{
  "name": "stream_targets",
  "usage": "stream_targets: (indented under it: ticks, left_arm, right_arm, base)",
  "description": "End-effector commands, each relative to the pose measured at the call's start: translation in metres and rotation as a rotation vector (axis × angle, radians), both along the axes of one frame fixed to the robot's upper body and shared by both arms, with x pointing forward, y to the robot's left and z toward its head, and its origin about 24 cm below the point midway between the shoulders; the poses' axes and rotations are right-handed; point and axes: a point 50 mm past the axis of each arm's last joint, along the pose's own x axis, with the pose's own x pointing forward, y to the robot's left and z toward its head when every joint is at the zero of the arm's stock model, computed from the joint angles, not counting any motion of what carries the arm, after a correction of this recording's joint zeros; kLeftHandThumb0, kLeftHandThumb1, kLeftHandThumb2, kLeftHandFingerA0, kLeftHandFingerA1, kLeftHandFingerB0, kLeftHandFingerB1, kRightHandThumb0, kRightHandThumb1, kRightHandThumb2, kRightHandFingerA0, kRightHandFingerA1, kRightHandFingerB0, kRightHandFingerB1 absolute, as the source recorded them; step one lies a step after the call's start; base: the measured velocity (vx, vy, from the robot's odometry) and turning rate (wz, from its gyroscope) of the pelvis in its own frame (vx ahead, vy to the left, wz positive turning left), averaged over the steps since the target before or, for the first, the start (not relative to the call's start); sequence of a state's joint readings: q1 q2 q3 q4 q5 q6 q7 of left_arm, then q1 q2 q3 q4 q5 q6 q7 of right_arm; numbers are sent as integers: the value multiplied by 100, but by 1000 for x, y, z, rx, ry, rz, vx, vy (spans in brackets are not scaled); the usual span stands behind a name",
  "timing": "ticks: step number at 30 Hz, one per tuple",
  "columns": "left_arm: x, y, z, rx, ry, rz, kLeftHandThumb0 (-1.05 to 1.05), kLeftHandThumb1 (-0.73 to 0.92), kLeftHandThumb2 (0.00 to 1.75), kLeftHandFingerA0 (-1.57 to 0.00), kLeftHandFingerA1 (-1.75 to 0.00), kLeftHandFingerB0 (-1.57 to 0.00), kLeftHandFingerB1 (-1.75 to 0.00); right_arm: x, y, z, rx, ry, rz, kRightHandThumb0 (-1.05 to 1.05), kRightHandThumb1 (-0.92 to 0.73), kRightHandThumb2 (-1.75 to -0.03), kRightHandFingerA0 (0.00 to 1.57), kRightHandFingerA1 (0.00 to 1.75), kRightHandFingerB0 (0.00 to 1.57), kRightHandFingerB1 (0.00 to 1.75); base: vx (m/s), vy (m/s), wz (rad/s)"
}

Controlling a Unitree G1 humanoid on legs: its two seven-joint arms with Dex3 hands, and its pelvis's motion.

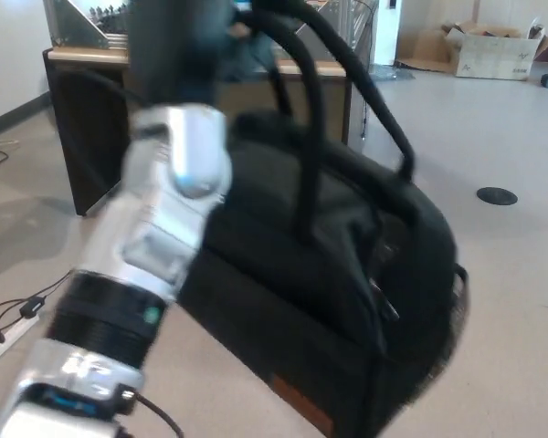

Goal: A person hands over a black lunchbag to the robot and the robot uses its left hand to grab the strips of the lunchbag, the gives it back to the person.

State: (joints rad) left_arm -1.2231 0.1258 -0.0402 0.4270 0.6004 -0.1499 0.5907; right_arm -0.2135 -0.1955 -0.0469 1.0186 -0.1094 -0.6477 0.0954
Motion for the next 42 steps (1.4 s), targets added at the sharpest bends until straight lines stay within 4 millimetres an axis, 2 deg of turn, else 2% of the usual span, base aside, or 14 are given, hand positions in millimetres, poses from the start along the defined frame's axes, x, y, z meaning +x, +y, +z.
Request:
stream_targets:
  ticks: [1, 6, 10, 11, 13, 15, 17, 19, 21, 24, 26, 27, 32, 42]
  left_arm:
    - [-39, 39, 10, -116, -336, 11, -16, 64, 57, -81, -175, -60, -173]
    - [-55, 64, -18, -111, -350, 54, -20, 65, 57, -82, -175, -61, -171]
    - [-68, 74, -43, -84, -326, 65, -22, 65, 57, -83, -175, -64, -169]
    - [-74, 79, -60, -66, -306, 62, -22, 65, 58, -84, -175, -66, -169]
    - [-81, 83, -77, -40, -288, 53, -21, 65, 57, -84, -175, -66, -170]
    - [-91, 91, -108, -3, -211, 77, -23, 66, 58, -87, -175, -67, -171]
    - [-93, 92, -114, -1, -189, 73, -23, 66, 58, -87, -175, -67, -171]
    - [-104, 101, -158, 29, -71, 71, -18, 62, 57, -87, -175, -71, -166]
    - [-110, 106, -185, 55, -2, 89, -16, 60, 57, -86, -175, -73, -161]
    - [-116, 111, -207, 55, 66, 96, -16, 60, 57, -86, -174, -73, -161]
    - [-122, 118, -232, 52, 147, 117, -12, 58, 57, -87, -173, -75, -160]
    - [-127, 125, -255, 45, 216, 146, -10, 58, 56, -87, -174, -75, -162]
    - [-141, 141, -302, 49, 363, 246, -11, 60, 55, -84, -175, -71, -164]
    - [-160, 152, -340, 39, 495, 224, -11, 63, 55, -80, -175, -68, -165]
  right_arm:
    - [-2, -11, 2, -2, 6, -3, -72, -72, -62, 64, 49, 64, 47]
    - [-5, -16, 4, -39, 2, -3, -70, -75, -63, 64, 50, 64, 47]
    - [-4, -15, 4, -33, 3, -2, -68, -75, -63, 64, 51, 63, 47]
    - [-3, -15, 4, -38, 2, 2, -69, -76, -63, 64, 50, 63, 47]
    - [-3, -15, 4, -43, 1, 0, -69, -76, -63, 65, 50, 64, 47]
    - [-4, -16, 4, -37, -6, 2, -70, -76, -63, 64, 49, 65, 48]
    - [-3, -16, 5, -42, -12, 2, -70, -76, -63, 64, 49, 65, 48]
    - [-3, -16, 5, -43, -11, 4, -71, -76, -63, 63, 49, 64, 47]
    - [-2, -16, 6, -50, -10, 6, -69, -76, -63, 63, 49, 64, 47]
    - [-1, -16, 6, -52, -9, 4, -69, -76, -63, 63, 49, 64, 47]
    - [-1, -15, 6, -51, -14, 7, -69, -75, -63, 63, 49, 64, 48]
    - [-1, -15, 6, -44, -11, 7, -68, -75, -63, 63, 48, 65, 47]
    - [-4, -16, 5, -48, -9, 6, -69, -75, -63, 64, 48, 66, 48]
    - [-5, -14, 3, -38, -3, 3, -68, -75, -63, 64, 49, 66, 48]
  base:
    - [0, 0, 0]
    - [0, 0, 0]
    - [0, 0, 0]
    - [0, 0, 0]
    - [0, 0, 0]
    - [0, 0, 0]
    - [0, 0, 0]
    - [0, 0, 0]
    - [0, 0, 0]
    - [0, 0, 0]
    - [0, 0, 0]
    - [0, 0, 0]
    - [0, 0, 0]
    - [0, 0, 0]
